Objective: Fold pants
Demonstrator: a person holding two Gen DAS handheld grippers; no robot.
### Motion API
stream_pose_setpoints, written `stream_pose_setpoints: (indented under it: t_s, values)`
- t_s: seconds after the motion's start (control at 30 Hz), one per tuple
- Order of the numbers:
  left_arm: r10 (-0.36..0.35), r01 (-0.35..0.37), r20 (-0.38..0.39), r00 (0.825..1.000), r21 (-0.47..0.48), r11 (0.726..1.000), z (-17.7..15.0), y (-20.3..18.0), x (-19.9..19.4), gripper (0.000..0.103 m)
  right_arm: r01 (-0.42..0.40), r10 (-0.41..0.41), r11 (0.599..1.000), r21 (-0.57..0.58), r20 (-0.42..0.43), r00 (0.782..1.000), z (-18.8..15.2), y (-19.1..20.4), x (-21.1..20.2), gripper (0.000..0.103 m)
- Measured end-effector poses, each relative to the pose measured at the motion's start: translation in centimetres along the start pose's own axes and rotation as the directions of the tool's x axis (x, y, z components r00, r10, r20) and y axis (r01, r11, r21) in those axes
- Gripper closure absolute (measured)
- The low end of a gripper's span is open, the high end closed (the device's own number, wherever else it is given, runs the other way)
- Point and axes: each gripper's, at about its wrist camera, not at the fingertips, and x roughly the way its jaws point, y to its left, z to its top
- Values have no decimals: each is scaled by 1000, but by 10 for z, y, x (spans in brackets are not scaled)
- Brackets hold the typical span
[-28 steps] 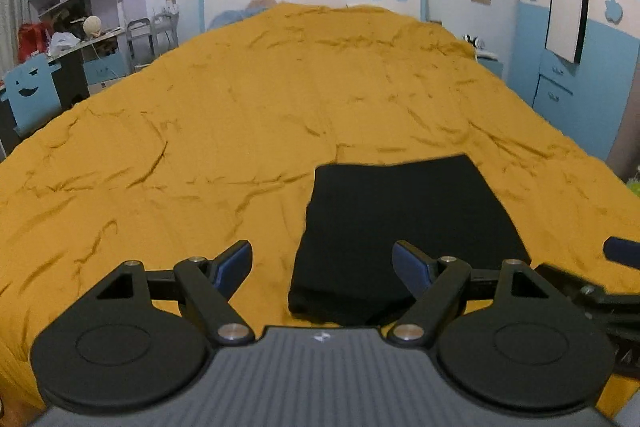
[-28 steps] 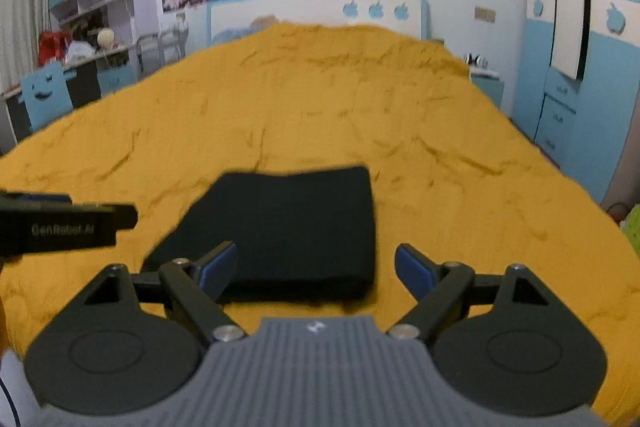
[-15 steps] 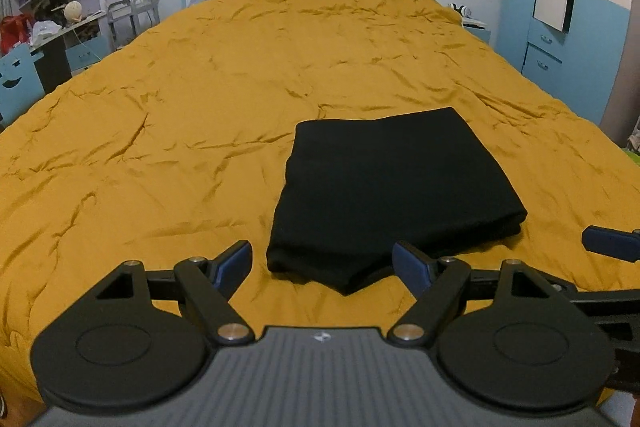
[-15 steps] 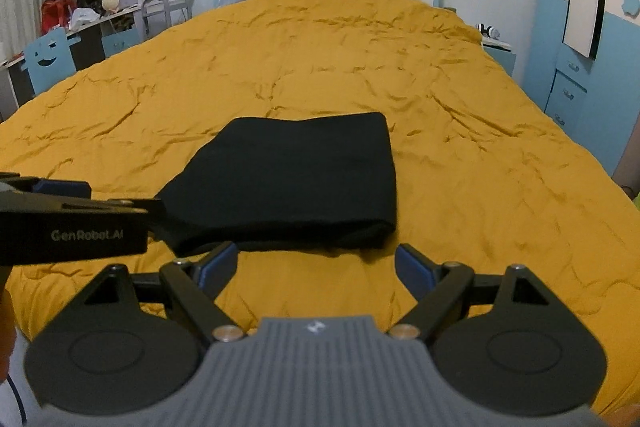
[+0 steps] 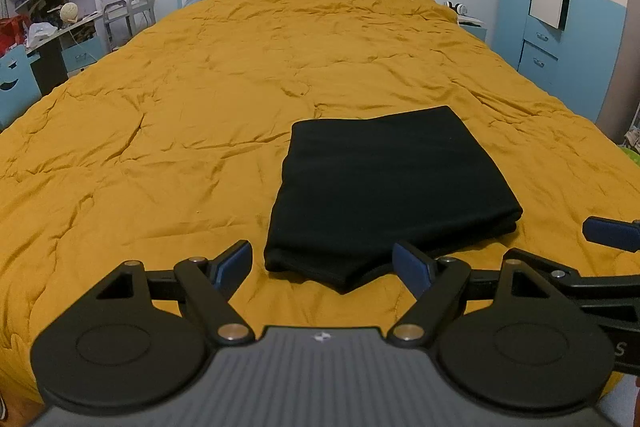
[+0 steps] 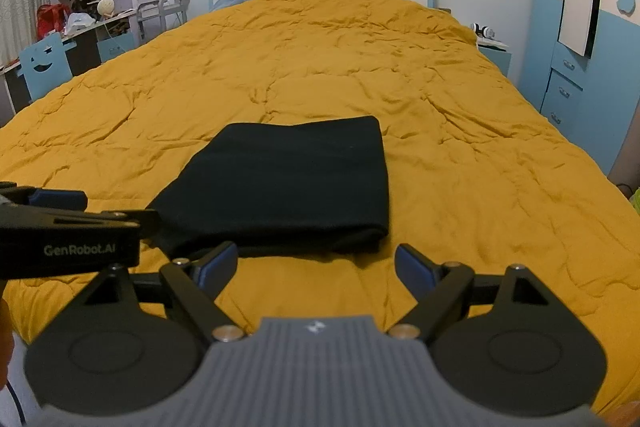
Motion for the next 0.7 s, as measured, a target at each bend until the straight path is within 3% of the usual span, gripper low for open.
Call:
stream_pose_setpoints:
  t_s: [0.7]
  values:
    - [-12,12,-2,1000,2,1000,2,1,-1,10,3,-3,1000,1,11,1000,-1,-2,-3,21]
